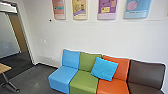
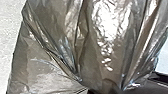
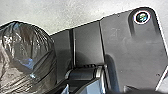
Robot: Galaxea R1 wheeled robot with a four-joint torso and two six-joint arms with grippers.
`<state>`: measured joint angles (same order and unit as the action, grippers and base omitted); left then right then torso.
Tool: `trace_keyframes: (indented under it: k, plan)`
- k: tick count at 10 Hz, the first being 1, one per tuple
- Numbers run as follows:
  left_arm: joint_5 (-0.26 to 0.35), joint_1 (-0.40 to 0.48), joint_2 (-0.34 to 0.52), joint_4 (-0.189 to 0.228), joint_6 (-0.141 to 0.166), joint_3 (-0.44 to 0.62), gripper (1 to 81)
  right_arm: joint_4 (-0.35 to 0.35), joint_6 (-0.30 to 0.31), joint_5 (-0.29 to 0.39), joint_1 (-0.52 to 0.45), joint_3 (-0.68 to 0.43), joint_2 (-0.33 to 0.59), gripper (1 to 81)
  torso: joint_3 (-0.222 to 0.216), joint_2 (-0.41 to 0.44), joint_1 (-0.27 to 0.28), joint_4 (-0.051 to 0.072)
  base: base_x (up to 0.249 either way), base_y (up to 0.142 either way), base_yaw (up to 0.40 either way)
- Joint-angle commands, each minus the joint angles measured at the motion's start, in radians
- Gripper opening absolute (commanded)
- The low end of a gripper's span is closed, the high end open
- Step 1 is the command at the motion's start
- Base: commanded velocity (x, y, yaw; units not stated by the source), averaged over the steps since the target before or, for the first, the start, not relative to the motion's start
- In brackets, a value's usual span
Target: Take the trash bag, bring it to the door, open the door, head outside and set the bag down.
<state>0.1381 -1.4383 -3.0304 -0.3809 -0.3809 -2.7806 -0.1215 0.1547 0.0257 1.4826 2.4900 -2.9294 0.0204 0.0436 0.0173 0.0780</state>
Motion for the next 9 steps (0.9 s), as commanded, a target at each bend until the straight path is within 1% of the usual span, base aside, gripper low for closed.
trace_keyframes:
  k: [1, 4, 6, 9]
  plan:
    - [0.067, 0.057, -0.002, 0.005, -0.003, -0.007, 1.0, 0.017, -0.003, 0.056, -0.04, 0.036, -0.03, 81.1, 0.0, 0.0, 0.0, 0.0, 0.0, 0.0, 0.0]
    - [0.069, 0.058, -0.001, 0.007, -0.003, -0.007, 1.0, 0.025, -0.003, 0.056, -0.035, 0.078, -0.058, 81.1, 0.001, -0.001, 0.001, 0.0, -0.077, 0.0, 0.0]
    - [0.069, 0.057, 0.004, 0.005, -0.003, -0.007, 1.0, 0.028, -0.003, 0.056, -0.035, 0.078, -0.059, 81.1, 0.0, 0.0, -0.002, 0.0, 0.0, 0.0, 0.0]
    - [0.069, 0.058, 0.004, 0.002, -0.003, -0.007, 1.0, 0.034, -0.003, 0.056, -0.035, 0.078, -0.059, 81.1, 0.0, 0.0, -0.002, 0.0, 0.0, 0.0, -0.149]
